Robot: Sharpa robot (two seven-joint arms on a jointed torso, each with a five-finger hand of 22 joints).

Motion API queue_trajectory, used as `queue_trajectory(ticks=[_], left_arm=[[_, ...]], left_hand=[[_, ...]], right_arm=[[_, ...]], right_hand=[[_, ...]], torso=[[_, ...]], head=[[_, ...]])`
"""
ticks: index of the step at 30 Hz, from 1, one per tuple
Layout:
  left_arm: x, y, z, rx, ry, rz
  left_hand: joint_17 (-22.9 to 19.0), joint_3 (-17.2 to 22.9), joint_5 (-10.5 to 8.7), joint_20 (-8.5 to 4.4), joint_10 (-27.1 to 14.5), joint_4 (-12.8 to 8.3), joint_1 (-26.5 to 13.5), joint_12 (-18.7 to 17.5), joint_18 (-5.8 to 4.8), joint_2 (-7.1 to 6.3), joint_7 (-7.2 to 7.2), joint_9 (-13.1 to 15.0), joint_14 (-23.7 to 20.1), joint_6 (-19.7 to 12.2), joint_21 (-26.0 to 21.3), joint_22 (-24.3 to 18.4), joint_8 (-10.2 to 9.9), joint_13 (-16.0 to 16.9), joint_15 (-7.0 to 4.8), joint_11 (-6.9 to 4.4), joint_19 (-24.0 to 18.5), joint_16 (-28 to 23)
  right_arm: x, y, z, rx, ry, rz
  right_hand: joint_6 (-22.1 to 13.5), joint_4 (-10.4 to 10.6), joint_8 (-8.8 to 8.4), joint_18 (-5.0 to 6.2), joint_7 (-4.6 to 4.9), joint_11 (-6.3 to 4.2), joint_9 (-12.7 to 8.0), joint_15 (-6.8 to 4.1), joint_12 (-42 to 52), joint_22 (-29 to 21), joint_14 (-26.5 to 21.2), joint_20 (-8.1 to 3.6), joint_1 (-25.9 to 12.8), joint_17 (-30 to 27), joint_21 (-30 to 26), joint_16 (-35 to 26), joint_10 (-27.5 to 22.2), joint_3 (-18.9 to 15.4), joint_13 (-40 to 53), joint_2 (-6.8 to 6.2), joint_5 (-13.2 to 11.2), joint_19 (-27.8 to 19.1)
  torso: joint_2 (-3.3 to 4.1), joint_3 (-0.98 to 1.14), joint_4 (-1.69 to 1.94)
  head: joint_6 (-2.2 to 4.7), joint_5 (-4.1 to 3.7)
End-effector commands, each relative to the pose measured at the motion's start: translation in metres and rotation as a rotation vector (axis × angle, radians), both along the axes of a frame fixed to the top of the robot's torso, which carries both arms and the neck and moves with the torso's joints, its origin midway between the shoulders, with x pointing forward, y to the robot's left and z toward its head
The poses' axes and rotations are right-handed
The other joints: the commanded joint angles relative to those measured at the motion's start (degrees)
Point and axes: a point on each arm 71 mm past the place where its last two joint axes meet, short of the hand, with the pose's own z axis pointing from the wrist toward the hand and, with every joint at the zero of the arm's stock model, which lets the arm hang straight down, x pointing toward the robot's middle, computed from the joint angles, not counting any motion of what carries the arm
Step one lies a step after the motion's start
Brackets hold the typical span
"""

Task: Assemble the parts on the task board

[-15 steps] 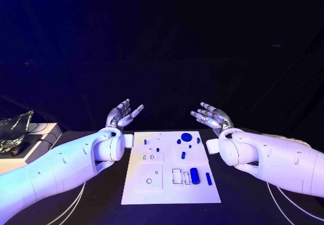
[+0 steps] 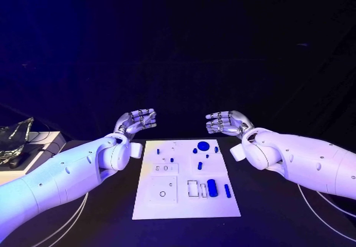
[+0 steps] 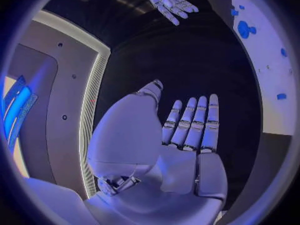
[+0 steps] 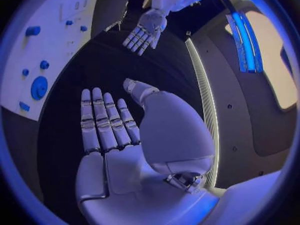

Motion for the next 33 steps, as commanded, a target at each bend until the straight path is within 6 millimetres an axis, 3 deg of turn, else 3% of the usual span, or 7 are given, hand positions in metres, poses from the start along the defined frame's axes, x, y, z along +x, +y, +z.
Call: queue_trajectory(ticks=[1, 8, 13, 17, 21, 26, 33], left_arm=[[-0.005, -0.005, 0.004, 0.018, -0.015, -0.116], [-0.022, 0.002, 0.016, 0.037, -0.034, -0.171], [-0.038, 0.002, 0.029, 0.033, -0.049, -0.211], [-0.050, 0.000, 0.038, 0.023, -0.062, -0.240], [-0.060, -0.001, 0.048, 0.011, -0.072, -0.259], [-0.067, -0.003, 0.058, -0.002, -0.089, -0.272], [-0.071, -0.003, 0.066, -0.010, -0.102, -0.282]], left_hand=[[2.12, 1.30, -0.27, -1.19, 8.24, -0.04, -0.18, 1.08, 1.40, 0.30, 3.95, 1.36, 8.64, 7.58, 3.55, 0.94, 2.67, 0.17, -2.46, -2.04, 7.95, 3.35], [7.12, 5.18, -0.38, -4.37, 18.41, 0.11, -1.68, 0.36, 1.30, -0.68, 1.49, 2.27, 17.57, 13.16, 6.73, 1.35, 4.31, 0.20, -5.82, -5.04, 15.50, 6.75], [11.47, 7.66, -0.47, -6.24, 21.42, -0.01, -2.21, -1.14, 1.22, -2.17, 1.08, 2.56, 22.46, 14.07, 9.34, 2.28, 4.04, 0.23, -7.34, -5.87, 19.46, 9.83], [16.20, 9.40, -0.52, -7.37, 22.36, -0.19, -2.37, -2.65, 1.10, -3.38, 0.96, 2.84, 24.82, 14.13, 12.12, 3.63, 3.52, 0.29, -8.15, -6.17, 21.66, 13.80], [19.39, 10.37, -0.54, -7.77, 22.27, -0.35, -2.32, -3.39, 1.03, -3.97, 1.08, 3.01, 24.83, 13.91, 13.99, 4.68, 3.07, 0.28, -8.31, -6.13, 22.01, 16.69], [20.69, 10.74, -0.54, -7.81, 21.90, -0.44, -2.30, -3.52, 0.99, -4.24, 1.18, 3.06, 24.29, 13.65, 14.71, 5.12, 2.79, 0.24, -8.27, -6.02, 21.74, 17.77], [21.54, 11.02, -0.53, -7.80, 21.59, -0.51, -2.28, -3.54, 0.96, -4.35, 1.28, 3.10, 23.84, 13.46, 15.20, 5.43, 2.58, 0.22, -8.21, -5.93, 21.47, 18.44]], right_arm=[[-0.003, 0.010, 0.005, -0.261, -0.175, 0.171], [0.000, 0.013, 0.010, -0.562, -0.275, 0.243], [0.003, 0.016, 0.017, -0.727, -0.353, 0.246], [0.005, 0.019, 0.022, -0.850, -0.409, 0.239], [0.007, 0.022, 0.026, -0.943, -0.449, 0.226], [0.009, 0.028, 0.027, -1.021, -0.471, 0.217], [0.014, 0.035, 0.027, -1.097, -0.485, 0.197]], right_hand=[[5.34, -0.01, 1.27, 0.52, 4.15, -1.28, 0.60, -1.70, -0.13, 0.50, 5.50, -1.30, 0.32, 0.75, 2.06, 1.76, 4.65, 1.28, -0.12, -0.81, -0.59, 4.80], [9.97, 0.89, 2.02, 0.46, 2.59, -3.17, 0.59, -4.10, -1.17, 1.34, 12.21, -3.77, -0.32, 2.57, 4.80, 3.73, 11.08, 2.88, -0.16, -2.81, -1.59, 10.08], [13.62, 0.61, 2.50, 0.33, 0.03, -6.20, 0.74, -8.47, -1.65, 6.35, 25.23, -8.80, 0.32, 8.34, 14.11, 10.72, 18.46, 1.45, 0.02, -3.53, -1.21, 19.51], [15.19, 1.16, 1.93, 0.22, -0.83, -7.62, 0.95, -10.11, -2.21, 11.01, 31.27, -11.01, 0.01, 14.99, 21.24, 18.62, 21.11, 1.42, 0.13, -4.11, -0.71, 23.10], [15.62, 1.91, 0.91, 0.18, -1.17, -7.81, 1.35, -10.55, -2.21, 16.21, 32.53, -11.59, -0.45, 24.05, 28.26, 31.52, 21.22, 3.55, 0.15, -5.52, 0.49, 25.05], [14.87, 3.02, -0.06, -2.18, -0.84, -7.46, 2.18, -10.19, -2.21, 35.76, 32.74, -11.00, -1.25, 46.59, 44.35, 54.87, 19.67, 5.78, 0.04, -7.14, 0.09, 29.91], [14.45, 3.86, -0.42, -3.14, -0.45, -6.66, 2.80, -9.59, -2.36, 43.09, 33.08, -10.30, -1.73, 54.88, 50.06, 63.08, 16.10, 6.15, -0.09, -7.93, -0.77, 31.73]], torso=[[0.76, -0.22, -0.10], [2.45, -0.45, 0.48], [4.05, -0.63, 1.18], [5.18, -0.87, 1.71], [6.45, -1.09, 2.20], [7.69, -1.33, 2.67], [8.98, -1.52, 3.04]], head=[[-0.33, -0.25], [-0.02, -1.27], [0.30, -1.76], [0.76, -2.23], [0.98, -2.61], [1.23, -3.05], [1.84, -3.38]])
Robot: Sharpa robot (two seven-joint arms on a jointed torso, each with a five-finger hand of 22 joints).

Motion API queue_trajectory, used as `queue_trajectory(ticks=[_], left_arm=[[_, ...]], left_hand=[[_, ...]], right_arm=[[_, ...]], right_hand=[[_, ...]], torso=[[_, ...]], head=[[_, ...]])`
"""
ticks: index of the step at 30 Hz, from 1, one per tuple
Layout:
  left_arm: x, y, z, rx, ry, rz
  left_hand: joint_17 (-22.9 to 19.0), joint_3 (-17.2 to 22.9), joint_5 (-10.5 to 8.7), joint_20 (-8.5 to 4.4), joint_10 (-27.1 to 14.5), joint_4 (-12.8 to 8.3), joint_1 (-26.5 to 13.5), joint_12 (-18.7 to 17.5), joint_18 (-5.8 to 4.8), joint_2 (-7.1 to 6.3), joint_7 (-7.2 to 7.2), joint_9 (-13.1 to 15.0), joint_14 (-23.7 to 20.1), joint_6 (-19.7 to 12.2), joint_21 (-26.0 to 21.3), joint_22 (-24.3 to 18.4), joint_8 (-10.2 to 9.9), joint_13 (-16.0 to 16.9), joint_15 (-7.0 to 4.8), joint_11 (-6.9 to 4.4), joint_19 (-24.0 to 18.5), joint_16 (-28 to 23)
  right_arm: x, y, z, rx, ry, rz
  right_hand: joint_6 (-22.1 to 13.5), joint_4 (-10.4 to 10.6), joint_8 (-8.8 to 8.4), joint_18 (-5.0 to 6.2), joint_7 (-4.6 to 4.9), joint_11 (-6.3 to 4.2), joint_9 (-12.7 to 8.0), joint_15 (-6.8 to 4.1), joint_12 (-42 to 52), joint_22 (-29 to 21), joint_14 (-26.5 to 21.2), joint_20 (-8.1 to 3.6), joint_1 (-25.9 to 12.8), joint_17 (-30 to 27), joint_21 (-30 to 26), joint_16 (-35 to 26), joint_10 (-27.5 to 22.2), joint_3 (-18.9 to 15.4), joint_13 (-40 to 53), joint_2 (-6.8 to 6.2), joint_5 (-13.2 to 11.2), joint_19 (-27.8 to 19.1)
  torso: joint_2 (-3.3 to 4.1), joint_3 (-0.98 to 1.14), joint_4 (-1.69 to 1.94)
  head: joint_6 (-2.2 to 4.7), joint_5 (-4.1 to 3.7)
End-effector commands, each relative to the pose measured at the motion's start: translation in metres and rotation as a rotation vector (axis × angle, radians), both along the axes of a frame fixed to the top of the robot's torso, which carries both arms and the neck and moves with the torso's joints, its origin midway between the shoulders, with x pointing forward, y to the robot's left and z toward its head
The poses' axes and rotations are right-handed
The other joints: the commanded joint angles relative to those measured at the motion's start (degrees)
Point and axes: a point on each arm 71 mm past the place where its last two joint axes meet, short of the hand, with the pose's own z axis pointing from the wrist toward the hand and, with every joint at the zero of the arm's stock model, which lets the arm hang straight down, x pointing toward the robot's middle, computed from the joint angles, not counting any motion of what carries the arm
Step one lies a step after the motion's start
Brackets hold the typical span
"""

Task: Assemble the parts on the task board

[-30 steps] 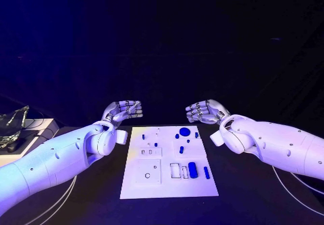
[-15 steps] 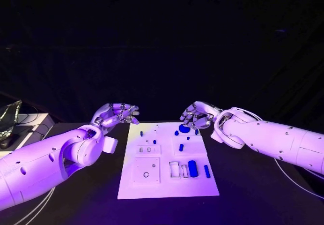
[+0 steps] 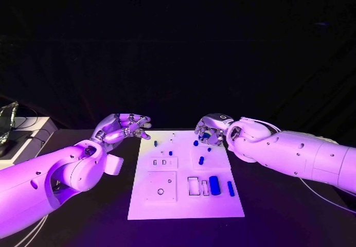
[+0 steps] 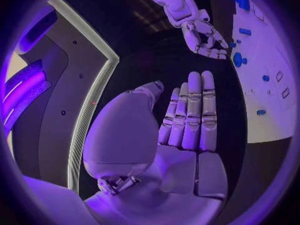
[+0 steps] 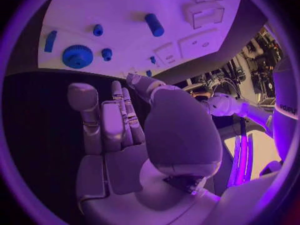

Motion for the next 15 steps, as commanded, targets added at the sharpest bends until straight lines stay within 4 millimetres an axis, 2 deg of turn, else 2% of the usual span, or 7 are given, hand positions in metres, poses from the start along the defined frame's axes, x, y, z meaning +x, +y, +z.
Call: queue_trajectory(ticks=[1, 8, 15], left_arm=[[-0.0024, -0.0033, 0.0033, -0.008, -0.007, -0.023], [-0.0030, -0.0049, 0.0051, -0.013, -0.005, -0.026], [-0.0028, -0.0040, 0.0060, -0.013, -0.005, -0.024]], left_hand=[[0.28, 0.34, -0.32, 0.08, -0.55, -0.02, -0.13, -0.35, 0.07, -0.50, 0.15, 0.06, -0.56, -0.32, 0.43, 0.11, -0.26, -0.03, -0.01, 0.15, -0.30, 0.51], [0.71, 0.47, -0.32, 0.11, -0.83, -0.02, -0.18, -0.38, 0.05, -0.54, 0.21, 0.07, -0.87, -0.50, 0.67, 0.26, -0.41, -0.05, 0.06, 0.23, -0.52, 0.82], [0.71, 0.47, -0.32, 0.11, -0.83, -0.02, -0.18, -0.38, 0.05, -0.54, 0.21, 0.07, -0.87, -0.50, 0.67, 0.26, -0.41, -0.05, 0.06, 0.23, -0.52, 0.82]], right_arm=[[0.0038, -0.0012, -0.0008, -0.108, -0.049, -0.037], [0.0076, -0.0035, -0.0019, -0.133, -0.050, -0.056], [0.0098, -0.0023, -0.0031, -0.146, -0.041, -0.062]], right_hand=[[-0.31, 0.36, -0.22, -1.01, 0.22, 0.07, 0.13, 0.37, -0.29, 1.32, 2.27, 0.17, 0.04, 0.92, 1.06, 1.00, -0.72, 0.04, -0.04, -0.54, -0.38, 0.54], [-0.47, 0.17, -0.32, -1.20, 0.30, 0.13, 0.28, 0.42, -0.23, 3.10, 2.19, 0.29, 0.46, 1.75, 2.42, 2.01, -1.04, 0.14, 0.02, -0.71, -0.39, 1.09], [-0.45, 0.26, -0.34, -1.21, 0.43, 0.34, 0.44, 0.60, -0.33, 3.36, 2.02, 0.44, 0.43, 1.90, 2.64, 2.51, -1.98, 0.01, -0.04, -0.84, -0.53, 1.06]], torso=[[1.21, -0.23, 0.43], [1.84, -0.43, 0.88], [2.36, -0.41, 1.00]], head=[[0.27, -0.14], [0.63, -0.34], [0.56, -0.57]])
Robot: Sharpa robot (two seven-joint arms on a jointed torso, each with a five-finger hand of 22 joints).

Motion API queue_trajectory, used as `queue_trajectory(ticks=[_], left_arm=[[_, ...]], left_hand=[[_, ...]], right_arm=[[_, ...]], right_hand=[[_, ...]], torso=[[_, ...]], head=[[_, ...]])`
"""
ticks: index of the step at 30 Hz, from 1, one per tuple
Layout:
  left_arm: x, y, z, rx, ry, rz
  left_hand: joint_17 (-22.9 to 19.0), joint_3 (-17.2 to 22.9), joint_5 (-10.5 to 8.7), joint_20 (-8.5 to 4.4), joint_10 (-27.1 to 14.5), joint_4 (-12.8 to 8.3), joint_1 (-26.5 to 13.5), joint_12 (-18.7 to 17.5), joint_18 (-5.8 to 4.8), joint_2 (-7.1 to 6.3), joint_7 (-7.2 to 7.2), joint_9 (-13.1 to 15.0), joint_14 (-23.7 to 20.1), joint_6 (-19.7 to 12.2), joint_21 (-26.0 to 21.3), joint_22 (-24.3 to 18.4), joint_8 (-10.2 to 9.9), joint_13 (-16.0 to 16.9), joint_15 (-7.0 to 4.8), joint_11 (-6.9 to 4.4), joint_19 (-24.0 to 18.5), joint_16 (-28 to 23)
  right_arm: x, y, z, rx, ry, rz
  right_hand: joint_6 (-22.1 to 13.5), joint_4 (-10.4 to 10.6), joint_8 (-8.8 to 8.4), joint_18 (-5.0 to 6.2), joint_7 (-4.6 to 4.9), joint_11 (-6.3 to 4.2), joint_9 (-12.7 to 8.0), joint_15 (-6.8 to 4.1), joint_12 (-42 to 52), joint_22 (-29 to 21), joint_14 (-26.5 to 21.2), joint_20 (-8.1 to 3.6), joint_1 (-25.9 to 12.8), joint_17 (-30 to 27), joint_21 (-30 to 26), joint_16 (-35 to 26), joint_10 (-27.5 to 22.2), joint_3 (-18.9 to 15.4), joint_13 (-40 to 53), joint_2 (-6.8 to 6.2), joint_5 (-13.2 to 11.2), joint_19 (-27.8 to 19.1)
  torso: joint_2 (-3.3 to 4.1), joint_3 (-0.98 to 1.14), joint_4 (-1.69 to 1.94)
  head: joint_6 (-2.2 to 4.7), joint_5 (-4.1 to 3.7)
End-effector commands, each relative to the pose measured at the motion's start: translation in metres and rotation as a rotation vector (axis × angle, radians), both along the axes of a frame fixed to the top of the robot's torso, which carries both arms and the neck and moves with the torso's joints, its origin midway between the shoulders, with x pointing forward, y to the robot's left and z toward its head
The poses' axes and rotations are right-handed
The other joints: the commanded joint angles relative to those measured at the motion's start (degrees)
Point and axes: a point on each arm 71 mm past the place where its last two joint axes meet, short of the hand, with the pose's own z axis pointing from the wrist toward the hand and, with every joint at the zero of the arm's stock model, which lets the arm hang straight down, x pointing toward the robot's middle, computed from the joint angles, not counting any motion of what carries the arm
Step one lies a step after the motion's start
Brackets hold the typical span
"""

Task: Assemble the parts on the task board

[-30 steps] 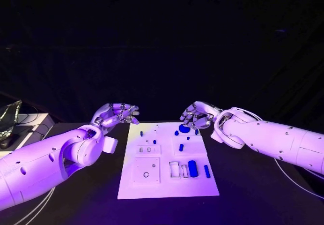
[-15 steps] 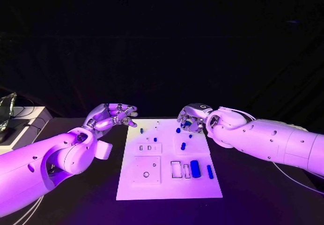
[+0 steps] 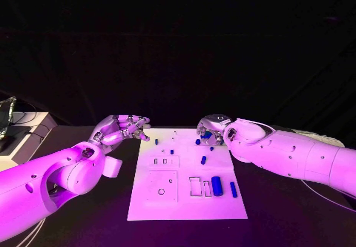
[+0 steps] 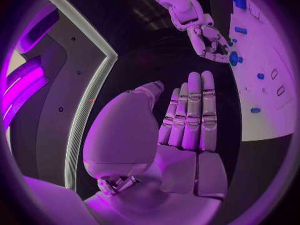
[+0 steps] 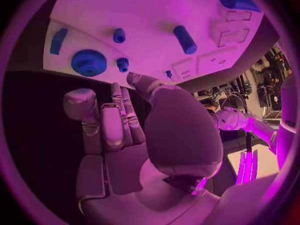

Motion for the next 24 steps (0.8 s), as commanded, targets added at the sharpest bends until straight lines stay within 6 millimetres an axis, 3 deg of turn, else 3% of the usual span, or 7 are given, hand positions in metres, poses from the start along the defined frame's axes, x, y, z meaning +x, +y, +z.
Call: queue_trajectory(ticks=[1, 14, 20, 24], left_arm=[[-0.0008, -0.0018, 0.0014, -0.007, -0.001, -0.016], [0.0000, -0.0024, 0.0029, -0.008, -0.002, -0.018], [0.0009, -0.0019, 0.0034, -0.008, -0.003, -0.014], [0.0012, -0.0016, 0.0038, -0.005, -0.006, -0.013]], left_hand=[[0.05, 0.47, -0.32, -0.10, -0.22, -0.02, -0.18, -0.38, 0.06, -0.54, 0.01, 0.08, -0.40, -0.29, 0.21, 0.05, -0.19, -0.04, -0.08, 0.05, -0.30, 0.20], [0.25, 0.51, -0.33, -0.08, -0.32, 0.00, -0.24, -0.37, 0.05, -0.57, 0.05, 0.10, -0.53, -0.34, 0.32, 0.12, -0.25, -0.05, -0.05, 0.08, -0.39, 0.35], [0.34, 0.53, -0.33, -0.07, -0.35, 0.00, -0.27, -0.36, 0.04, -0.57, 0.07, 0.10, -0.60, -0.36, 0.37, 0.16, -0.27, -0.05, -0.03, 0.09, -0.45, 0.41], [0.43, 0.55, -0.34, -0.06, -0.40, 0.00, -0.29, -0.36, 0.04, -0.59, 0.09, 0.11, -0.67, -0.38, 0.42, 0.19, -0.30, -0.05, -0.02, 0.11, -0.50, 0.47]], right_arm=[[0.0015, -0.0007, -0.0015, -0.045, 0.005, -0.012], [0.0041, 0.0013, -0.0026, -0.050, 0.015, -0.012], [0.0055, 0.0034, -0.0030, -0.051, 0.020, -0.012], [0.0061, 0.0037, -0.0028, -0.050, 0.016, -0.015]], right_hand=[[-0.26, 0.30, -0.34, -0.35, 0.27, -0.04, 0.09, 0.43, -0.33, 0.04, 1.79, 0.17, 0.12, 0.06, 0.19, 0.37, -0.40, -0.03, -0.05, -0.55, -0.35, 0.33], [-0.14, 0.50, -0.29, -0.46, 0.32, 0.04, 0.23, 0.52, -0.25, 0.87, 1.72, 0.28, 0.05, 0.32, 0.78, 0.78, -0.84, -0.15, -0.03, -0.36, -0.44, 0.51], [-0.01, 0.55, -0.22, -0.51, 0.29, 0.01, 0.31, 0.53, -0.16, 1.27, 1.70, 0.31, 0.12, 0.30, 1.08, 0.91, -0.72, -0.09, 0.02, -0.17, -0.42, 0.61], [0.02, 0.62, -0.21, -0.59, 0.31, 0.00, 0.34, 0.53, -0.09, 1.82, 1.67, 0.32, 0.09, 0.22, 1.47, 0.93, -0.57, -0.09, 0.06, -0.12, -0.40, 0.75]], torso=[[0.50, -0.02, 0.15], [1.31, -0.17, 0.33], [1.78, -0.13, 0.62], [2.11, -0.26, 0.85]], head=[[-0.02, -0.21], [-0.03, -0.53], [0.05, -0.50], [0.06, -0.54]])
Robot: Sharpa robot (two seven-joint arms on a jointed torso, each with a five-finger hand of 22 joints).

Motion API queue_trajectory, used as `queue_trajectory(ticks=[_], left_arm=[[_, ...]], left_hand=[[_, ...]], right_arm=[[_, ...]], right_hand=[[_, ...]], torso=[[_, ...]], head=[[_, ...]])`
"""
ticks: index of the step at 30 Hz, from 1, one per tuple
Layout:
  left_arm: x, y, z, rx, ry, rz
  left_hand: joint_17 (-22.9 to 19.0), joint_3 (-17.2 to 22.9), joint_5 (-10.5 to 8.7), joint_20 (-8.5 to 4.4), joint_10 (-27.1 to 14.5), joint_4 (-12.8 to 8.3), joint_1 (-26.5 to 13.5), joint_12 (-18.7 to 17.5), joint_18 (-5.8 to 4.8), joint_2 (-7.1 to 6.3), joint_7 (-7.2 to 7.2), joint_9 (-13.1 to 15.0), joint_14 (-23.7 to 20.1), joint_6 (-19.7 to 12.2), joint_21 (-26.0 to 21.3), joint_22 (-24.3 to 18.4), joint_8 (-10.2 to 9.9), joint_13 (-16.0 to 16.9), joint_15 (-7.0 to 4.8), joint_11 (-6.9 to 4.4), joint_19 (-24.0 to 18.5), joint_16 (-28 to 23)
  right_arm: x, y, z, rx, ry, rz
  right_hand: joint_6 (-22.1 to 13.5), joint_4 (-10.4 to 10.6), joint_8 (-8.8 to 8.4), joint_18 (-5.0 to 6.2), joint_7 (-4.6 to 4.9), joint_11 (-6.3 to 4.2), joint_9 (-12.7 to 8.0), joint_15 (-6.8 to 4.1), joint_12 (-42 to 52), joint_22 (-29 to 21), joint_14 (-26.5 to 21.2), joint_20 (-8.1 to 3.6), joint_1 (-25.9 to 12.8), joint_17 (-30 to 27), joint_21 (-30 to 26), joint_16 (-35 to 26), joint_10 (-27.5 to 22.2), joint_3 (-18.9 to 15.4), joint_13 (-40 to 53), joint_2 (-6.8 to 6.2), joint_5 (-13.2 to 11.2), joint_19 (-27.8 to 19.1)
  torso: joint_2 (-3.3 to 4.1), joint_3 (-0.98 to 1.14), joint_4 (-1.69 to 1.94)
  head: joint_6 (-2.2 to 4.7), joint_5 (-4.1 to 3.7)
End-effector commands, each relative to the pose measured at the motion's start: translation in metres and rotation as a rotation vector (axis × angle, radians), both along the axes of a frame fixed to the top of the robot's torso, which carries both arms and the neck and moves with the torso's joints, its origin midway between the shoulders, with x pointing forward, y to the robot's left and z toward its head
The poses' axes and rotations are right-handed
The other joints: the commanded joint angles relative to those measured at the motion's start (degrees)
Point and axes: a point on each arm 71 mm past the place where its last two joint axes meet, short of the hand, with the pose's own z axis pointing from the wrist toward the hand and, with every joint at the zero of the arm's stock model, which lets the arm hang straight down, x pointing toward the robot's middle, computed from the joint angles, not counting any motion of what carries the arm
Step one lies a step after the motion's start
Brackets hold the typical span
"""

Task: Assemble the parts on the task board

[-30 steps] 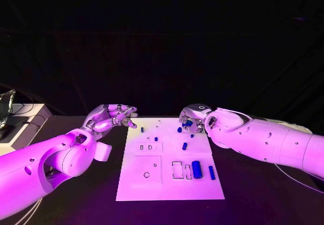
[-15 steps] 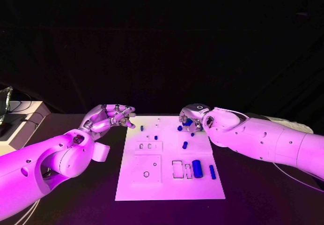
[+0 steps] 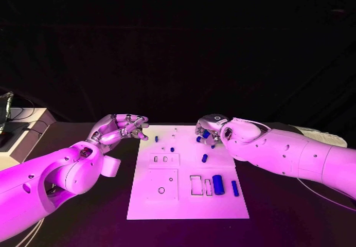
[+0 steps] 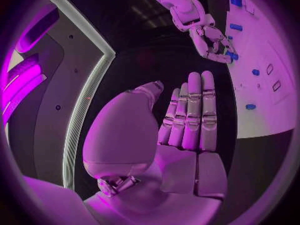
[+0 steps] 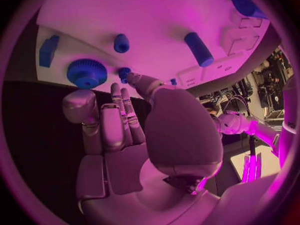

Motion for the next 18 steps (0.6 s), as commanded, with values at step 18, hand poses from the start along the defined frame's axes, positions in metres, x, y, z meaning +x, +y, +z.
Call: queue_trajectory(ticks=[18], left_arm=[[0.0007, -0.0035, 0.0016, -0.004, -0.009, -0.018]], left_hand=[[0.18, 0.25, -0.35, -0.04, -0.47, 0.01, -0.10, -0.36, 0.04, -0.38, 0.14, 0.07, -0.37, -0.43, 0.27, 0.10, -0.35, -0.04, -0.01, 0.15, -0.58, 0.33]], right_arm=[[-0.0001, -0.0001, -0.0008, -0.018, 0.009, -0.001]], right_hand=[[1.68, 0.89, 0.86, -0.85, -0.52, -0.86, 1.08, -0.02, 0.56, 2.72, 1.50, -0.29, 0.21, 0.42, 2.18, 1.36, 3.18, 0.33, 0.60, 0.82, 0.12, 0.85]], torso=[[1.53, -0.45, 0.51]], head=[[0.03, -0.41]])
